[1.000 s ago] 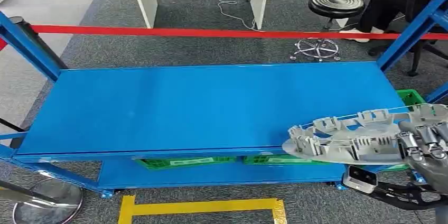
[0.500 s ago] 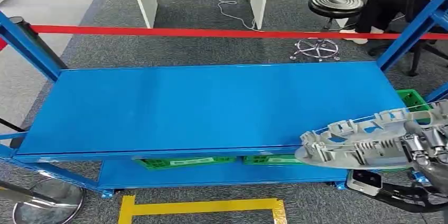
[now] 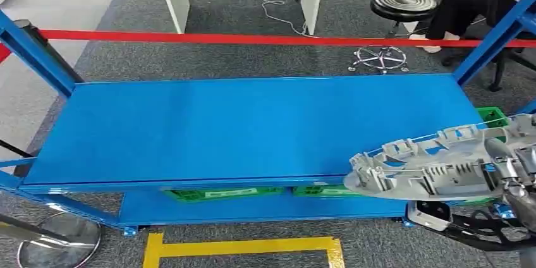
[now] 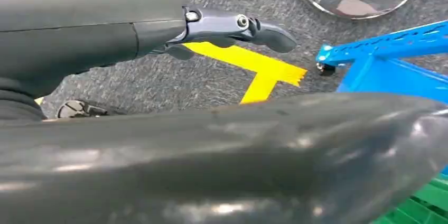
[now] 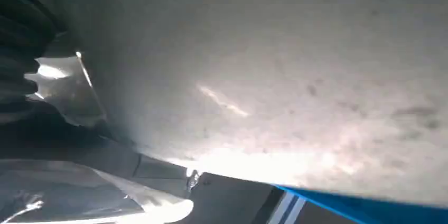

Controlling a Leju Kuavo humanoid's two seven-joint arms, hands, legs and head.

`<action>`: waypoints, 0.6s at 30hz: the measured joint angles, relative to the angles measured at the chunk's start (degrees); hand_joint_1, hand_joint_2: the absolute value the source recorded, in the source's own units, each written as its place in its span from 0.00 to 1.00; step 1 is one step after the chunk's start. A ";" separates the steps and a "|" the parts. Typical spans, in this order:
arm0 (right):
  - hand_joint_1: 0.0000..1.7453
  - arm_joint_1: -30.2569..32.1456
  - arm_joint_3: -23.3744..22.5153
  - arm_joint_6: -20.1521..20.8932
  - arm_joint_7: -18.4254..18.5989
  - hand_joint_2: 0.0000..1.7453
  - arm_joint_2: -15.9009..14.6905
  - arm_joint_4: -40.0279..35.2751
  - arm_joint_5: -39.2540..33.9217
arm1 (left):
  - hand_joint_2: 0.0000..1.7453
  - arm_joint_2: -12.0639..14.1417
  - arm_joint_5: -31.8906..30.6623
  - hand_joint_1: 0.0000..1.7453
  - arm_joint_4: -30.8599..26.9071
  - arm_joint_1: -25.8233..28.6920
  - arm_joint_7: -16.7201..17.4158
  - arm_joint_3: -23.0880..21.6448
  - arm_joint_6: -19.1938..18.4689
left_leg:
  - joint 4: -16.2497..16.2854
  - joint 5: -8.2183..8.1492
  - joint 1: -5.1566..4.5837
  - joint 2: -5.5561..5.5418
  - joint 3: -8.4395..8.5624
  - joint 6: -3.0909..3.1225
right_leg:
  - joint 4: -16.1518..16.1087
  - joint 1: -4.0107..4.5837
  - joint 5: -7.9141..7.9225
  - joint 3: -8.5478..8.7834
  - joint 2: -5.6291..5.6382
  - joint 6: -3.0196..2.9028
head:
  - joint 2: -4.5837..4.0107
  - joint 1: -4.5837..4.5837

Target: Take the parts from the cabinet and place them on the table.

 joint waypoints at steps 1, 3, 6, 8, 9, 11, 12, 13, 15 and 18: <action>1.00 -0.19 0.39 0.00 0.00 1.00 -0.02 -0.02 0.00 | 0.00 0.00 -0.09 0.00 0.00 -0.03 -0.11 -0.02 -0.11 | -0.36 0.27 0.07 -0.02 0.06 0.22 | 2.51 -0.02 -1.99 -1.00 0.06 0.16 | 0.00 0.06; 1.00 -0.07 1.09 0.00 0.20 1.00 -0.04 0.00 0.02 | 0.00 0.00 -0.26 0.00 0.07 0.05 -0.15 -0.02 -0.11 | -0.24 0.30 0.09 -0.01 -0.25 0.20 | 10.81 -0.29 -5.89 -4.57 0.05 0.71 | 0.00 0.17; 1.00 0.05 2.34 0.00 0.81 1.00 -0.04 0.02 0.02 | 0.00 -0.04 -0.39 0.00 0.22 0.08 -0.17 -0.02 0.02 | 0.05 0.22 0.49 0.01 -0.39 -0.07 | 13.51 -1.16 -4.29 -5.69 -0.06 1.95 | 0.00 0.13; 1.00 0.02 3.30 0.00 2.01 1.00 -0.04 0.02 0.02 | 0.00 -0.13 -0.41 0.00 0.31 0.06 -0.17 0.00 0.22 | 1.23 -0.44 1.40 -0.06 -0.66 -1.21 | 4.20 -2.11 0.98 -0.87 -0.39 3.21 | 0.00 0.15; 1.00 -0.04 3.83 0.00 2.45 1.00 -0.02 0.09 0.02 | 0.00 -0.04 -0.41 0.00 0.31 0.07 -0.15 0.00 0.31 | 2.16 -0.90 1.61 -0.16 -0.98 -1.95 | 1.39 -2.12 -0.12 0.74 -0.35 4.35 | 0.00 0.24; 1.00 -0.04 4.90 0.00 3.39 1.00 -0.13 0.35 0.02 | 0.00 0.02 -0.44 0.00 0.39 0.07 -0.20 0.00 0.37 | 3.70 -1.21 0.84 -0.46 -2.00 -2.96 | 2.47 -1.90 -0.25 0.48 0.20 2.48 | 0.00 1.11; 1.00 -0.04 5.47 0.00 3.65 1.00 -0.09 0.53 0.02 | 0.00 0.07 -0.44 0.00 0.39 0.02 -0.20 0.00 0.37 | 4.11 -1.12 0.80 -0.55 -2.34 -3.06 | 2.72 -1.90 -0.72 0.04 0.20 1.63 | 0.02 0.43; 1.00 0.06 6.18 0.00 4.00 1.00 -0.09 0.66 0.02 | 0.00 0.07 -0.41 0.00 0.39 0.03 -0.20 0.00 0.42 | 4.06 -0.91 0.81 -0.55 -2.55 -3.31 | 3.27 -1.88 -0.67 -0.40 0.22 1.35 | 0.00 0.37; 1.00 -0.11 6.93 0.00 4.66 1.00 -0.09 0.81 0.02 | 0.00 0.04 -0.44 0.00 0.42 0.10 -0.20 0.00 0.57 | 4.90 -2.22 1.13 -0.51 -3.33 -3.85 | 3.37 -1.85 -0.38 -1.28 0.02 0.32 | 0.02 0.02; 1.00 -0.06 8.10 0.00 6.16 1.00 -0.09 1.20 0.02 | 0.00 -0.04 -0.44 0.00 0.42 0.05 -0.17 0.00 0.72 | 16.12 -10.37 1.00 -0.48 -6.92 -3.73 | 3.36 -1.27 0.38 -2.19 -0.26 -0.82 | 0.00 -0.55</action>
